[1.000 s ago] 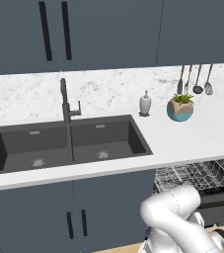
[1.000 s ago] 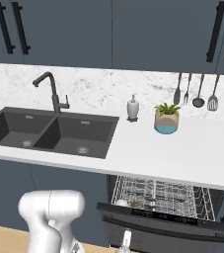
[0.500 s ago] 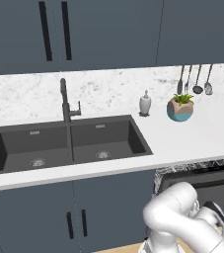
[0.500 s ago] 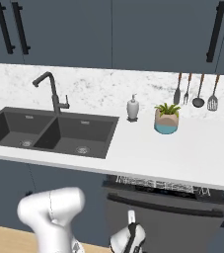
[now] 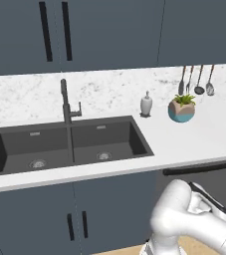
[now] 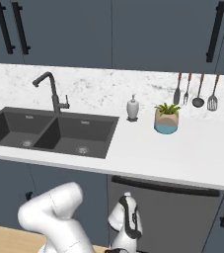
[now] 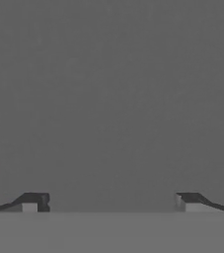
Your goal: Pick up the cup and bowl from the counter, place them in the dishwasher, and close the dishwasher door.
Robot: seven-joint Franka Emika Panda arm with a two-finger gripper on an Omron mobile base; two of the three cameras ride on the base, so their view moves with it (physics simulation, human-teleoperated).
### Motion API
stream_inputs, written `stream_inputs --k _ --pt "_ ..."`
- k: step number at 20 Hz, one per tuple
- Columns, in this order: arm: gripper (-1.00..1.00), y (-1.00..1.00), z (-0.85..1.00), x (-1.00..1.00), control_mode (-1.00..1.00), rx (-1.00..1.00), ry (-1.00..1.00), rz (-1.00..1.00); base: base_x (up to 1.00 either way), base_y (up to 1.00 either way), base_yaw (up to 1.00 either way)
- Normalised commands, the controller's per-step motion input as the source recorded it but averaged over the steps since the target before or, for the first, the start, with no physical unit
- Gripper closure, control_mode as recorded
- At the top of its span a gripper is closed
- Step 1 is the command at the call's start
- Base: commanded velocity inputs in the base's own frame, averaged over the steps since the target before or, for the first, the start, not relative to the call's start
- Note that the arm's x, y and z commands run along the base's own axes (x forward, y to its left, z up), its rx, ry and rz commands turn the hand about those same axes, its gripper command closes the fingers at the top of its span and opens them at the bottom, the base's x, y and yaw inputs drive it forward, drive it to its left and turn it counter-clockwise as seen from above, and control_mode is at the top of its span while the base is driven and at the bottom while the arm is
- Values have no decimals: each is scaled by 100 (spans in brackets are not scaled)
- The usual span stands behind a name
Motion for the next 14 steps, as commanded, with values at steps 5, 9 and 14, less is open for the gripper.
stream_inputs --k 5,9,14 --pt "-100 95 -2 100 -100 -21 8 0 0 0 0" --pt "-100 39 0 100 -100 -6 4 0 0 0 0" --pt "-100 -3 0 100 -100 1 1 0 0 0 0"
